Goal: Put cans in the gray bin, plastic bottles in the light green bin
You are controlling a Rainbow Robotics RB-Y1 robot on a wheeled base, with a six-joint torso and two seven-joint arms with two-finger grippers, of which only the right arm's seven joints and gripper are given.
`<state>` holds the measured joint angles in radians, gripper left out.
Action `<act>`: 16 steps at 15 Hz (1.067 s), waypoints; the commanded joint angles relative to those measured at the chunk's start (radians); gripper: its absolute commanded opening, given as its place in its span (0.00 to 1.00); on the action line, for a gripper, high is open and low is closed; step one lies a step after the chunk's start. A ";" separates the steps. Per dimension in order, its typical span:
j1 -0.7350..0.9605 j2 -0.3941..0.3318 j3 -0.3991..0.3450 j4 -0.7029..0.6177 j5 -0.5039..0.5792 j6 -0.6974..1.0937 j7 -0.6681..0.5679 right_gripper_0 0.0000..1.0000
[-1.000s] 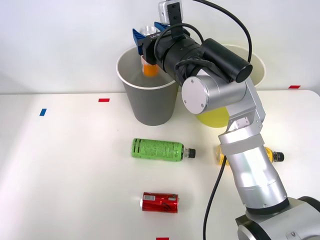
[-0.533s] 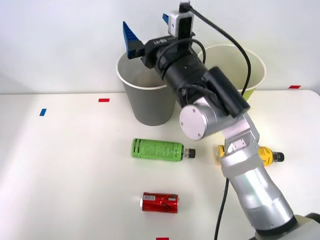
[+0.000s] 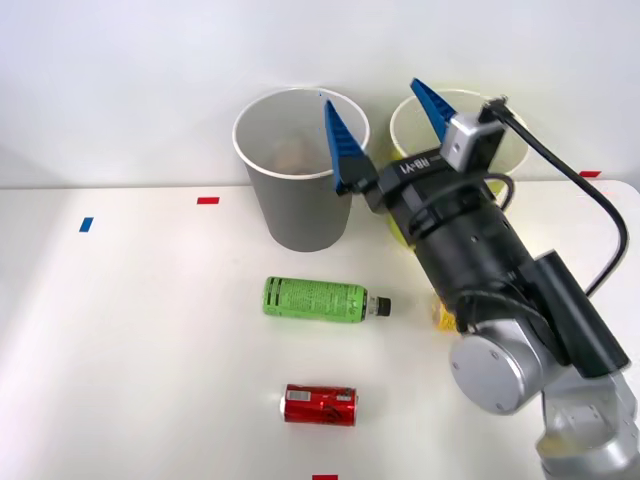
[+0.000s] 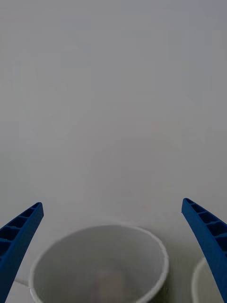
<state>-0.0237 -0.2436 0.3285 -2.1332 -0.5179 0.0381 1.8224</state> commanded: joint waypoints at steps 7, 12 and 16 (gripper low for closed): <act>0.536 -0.180 -0.040 -0.205 0.006 -0.201 0.017 1.00; 0.714 -0.097 -0.042 -0.205 0.001 -0.239 0.017 1.00; 0.817 -0.045 -0.062 -0.205 -0.002 -0.239 0.012 1.00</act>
<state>0.7741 -0.2974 0.2756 -2.3379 -0.5182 -0.2012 1.8350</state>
